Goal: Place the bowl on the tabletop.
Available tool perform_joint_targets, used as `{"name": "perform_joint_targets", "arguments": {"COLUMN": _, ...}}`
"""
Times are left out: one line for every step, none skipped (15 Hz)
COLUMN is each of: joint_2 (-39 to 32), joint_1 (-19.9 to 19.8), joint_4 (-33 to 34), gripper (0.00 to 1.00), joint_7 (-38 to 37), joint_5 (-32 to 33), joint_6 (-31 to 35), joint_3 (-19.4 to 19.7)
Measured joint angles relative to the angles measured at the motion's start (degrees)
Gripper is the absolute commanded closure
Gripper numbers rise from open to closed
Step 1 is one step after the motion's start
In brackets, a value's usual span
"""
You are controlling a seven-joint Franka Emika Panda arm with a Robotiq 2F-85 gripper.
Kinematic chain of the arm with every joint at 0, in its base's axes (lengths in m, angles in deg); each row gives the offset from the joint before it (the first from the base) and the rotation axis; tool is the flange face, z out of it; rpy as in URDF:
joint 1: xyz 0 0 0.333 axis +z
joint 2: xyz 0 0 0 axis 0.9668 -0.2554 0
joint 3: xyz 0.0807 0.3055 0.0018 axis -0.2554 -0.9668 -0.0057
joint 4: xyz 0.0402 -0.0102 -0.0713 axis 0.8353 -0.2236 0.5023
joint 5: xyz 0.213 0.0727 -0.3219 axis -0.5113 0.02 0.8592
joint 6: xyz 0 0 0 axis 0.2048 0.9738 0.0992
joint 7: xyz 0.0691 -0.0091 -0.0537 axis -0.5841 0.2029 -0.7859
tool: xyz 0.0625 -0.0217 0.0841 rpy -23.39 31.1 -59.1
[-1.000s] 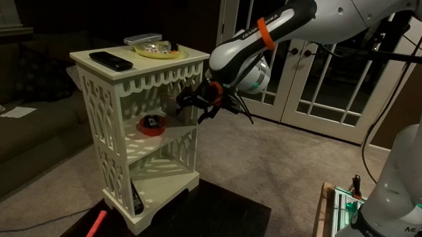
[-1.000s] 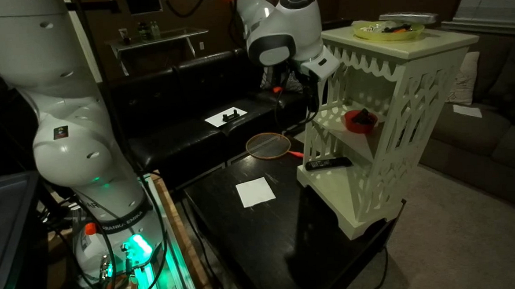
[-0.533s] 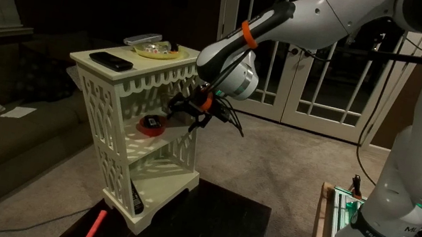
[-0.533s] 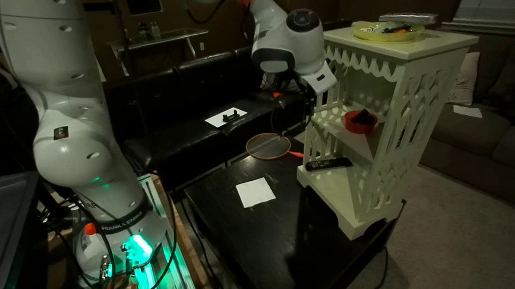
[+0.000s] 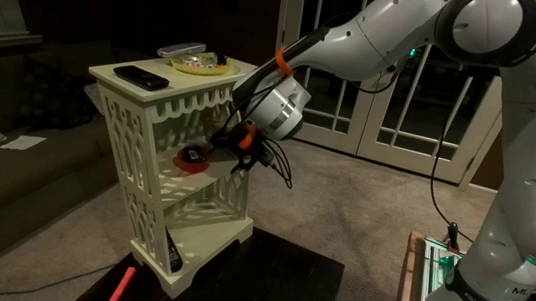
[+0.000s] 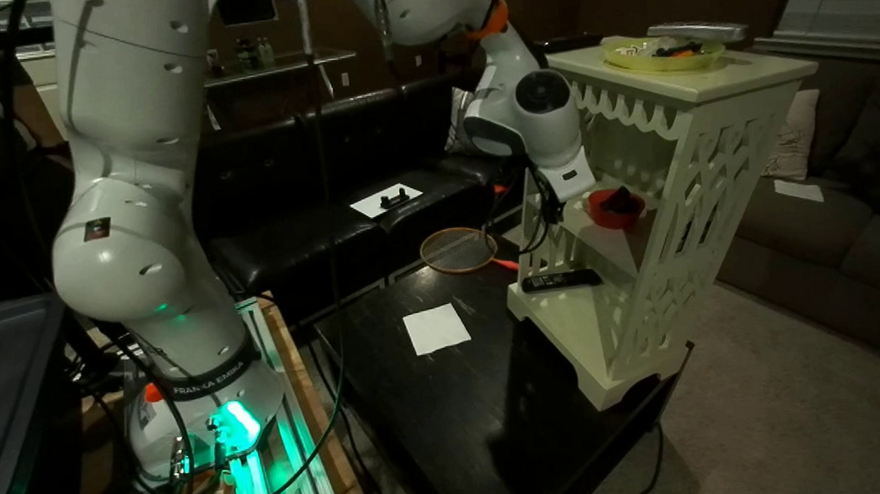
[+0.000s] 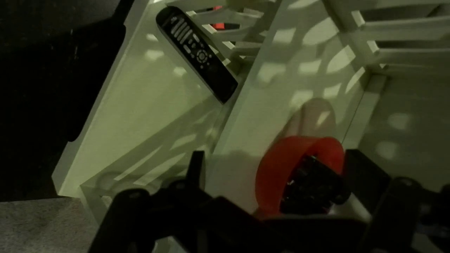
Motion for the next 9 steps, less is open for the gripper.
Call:
{"name": "perform_joint_targets", "arguments": {"joint_2": -1.4, "joint_1": -0.3, "joint_4": 1.6, "gripper": 0.15, "joint_7": 0.2, "joint_5": -1.0, "joint_6": 1.0, "joint_3": -0.2}}
{"name": "perform_joint_targets", "arguments": {"joint_2": -2.7, "joint_1": -0.4, "joint_4": 3.2, "gripper": 0.27, "joint_7": 0.3, "joint_5": -2.1, "joint_6": 2.1, "joint_3": -0.4}}
{"name": "perform_joint_targets", "arguments": {"joint_2": -4.0, "joint_1": -0.4, "joint_4": 4.8, "gripper": 0.41, "joint_7": 0.5, "joint_5": -2.9, "joint_6": 3.3, "joint_3": -0.5}}
{"name": "perform_joint_targets", "arguments": {"joint_2": -5.3, "joint_1": -0.4, "joint_4": 6.4, "gripper": 0.5, "joint_7": 0.5, "joint_5": -3.1, "joint_6": 4.5, "joint_3": -0.6}}
{"name": "perform_joint_targets", "arguments": {"joint_2": -6.5, "joint_1": -0.4, "joint_4": 7.8, "gripper": 0.56, "joint_7": 0.5, "joint_5": -3.1, "joint_6": 5.6, "joint_3": -0.7}}
{"name": "perform_joint_targets", "arguments": {"joint_2": -7.6, "joint_1": -0.4, "joint_4": 9.2, "gripper": 0.62, "joint_7": 0.5, "joint_5": -3.1, "joint_6": 6.8, "joint_3": -1.0}}
{"name": "perform_joint_targets", "arguments": {"joint_2": -8.7, "joint_1": -0.3, "joint_4": 10.5, "gripper": 0.7, "joint_7": 0.7, "joint_5": -3.1, "joint_6": 8.2, "joint_3": -1.3}}
{"name": "perform_joint_targets", "arguments": {"joint_2": -9.8, "joint_1": -0.2, "joint_4": 11.8, "gripper": 0.76, "joint_7": 0.9, "joint_5": -3.1, "joint_6": 9.4, "joint_3": -1.6}}
{"name": "perform_joint_targets", "arguments": {"joint_2": -10.9, "joint_1": -0.2, "joint_4": 13.0, "gripper": 0.84, "joint_7": 1.2, "joint_5": -3.1, "joint_6": 10.7, "joint_3": -2.1}}
